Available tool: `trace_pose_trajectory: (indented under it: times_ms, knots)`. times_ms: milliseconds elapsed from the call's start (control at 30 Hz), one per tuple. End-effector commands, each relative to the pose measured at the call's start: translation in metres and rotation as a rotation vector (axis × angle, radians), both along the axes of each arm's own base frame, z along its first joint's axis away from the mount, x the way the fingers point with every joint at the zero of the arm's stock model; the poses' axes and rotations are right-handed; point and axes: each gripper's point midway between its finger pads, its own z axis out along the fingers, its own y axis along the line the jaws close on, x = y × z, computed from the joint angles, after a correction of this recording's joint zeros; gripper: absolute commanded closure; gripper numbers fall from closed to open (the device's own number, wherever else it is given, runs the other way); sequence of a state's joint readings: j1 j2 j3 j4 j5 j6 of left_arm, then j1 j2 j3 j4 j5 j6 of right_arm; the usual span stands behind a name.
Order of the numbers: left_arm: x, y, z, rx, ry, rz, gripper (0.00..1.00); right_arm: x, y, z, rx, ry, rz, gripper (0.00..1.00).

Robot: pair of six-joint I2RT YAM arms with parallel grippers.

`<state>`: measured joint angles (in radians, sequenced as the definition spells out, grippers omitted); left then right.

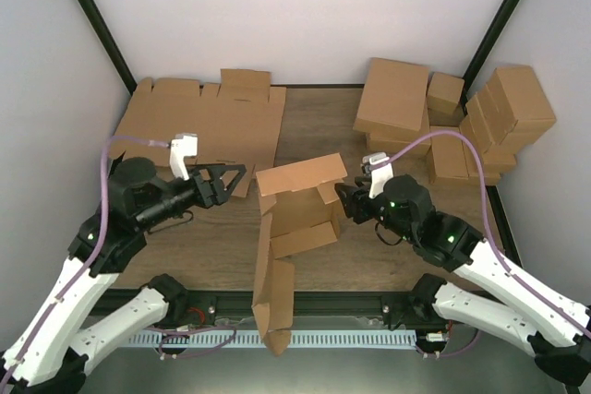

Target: Fold the paper box

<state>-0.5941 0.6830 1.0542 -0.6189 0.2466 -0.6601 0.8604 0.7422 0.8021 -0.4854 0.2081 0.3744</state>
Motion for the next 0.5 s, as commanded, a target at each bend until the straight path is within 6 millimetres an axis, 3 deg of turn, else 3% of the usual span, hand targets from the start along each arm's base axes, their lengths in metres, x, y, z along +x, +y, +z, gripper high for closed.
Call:
trace_pose_trajectory:
  times_ms: [0,200,467]
  knots:
    - [0.013,-0.008,-0.002,0.146,-0.091,-0.047,0.21,-0.003,-0.001,0.011,0.011,-0.037,0.026,0.42]
    - [0.027,-0.034,0.003,0.189,-0.149,-0.157,0.25,-0.008,-0.002,0.017,0.007,-0.049,0.044,0.42]
    - [0.029,-0.039,0.009,0.183,-0.184,-0.170,0.25,-0.015,-0.017,0.040,0.009,-0.081,0.025,0.38]
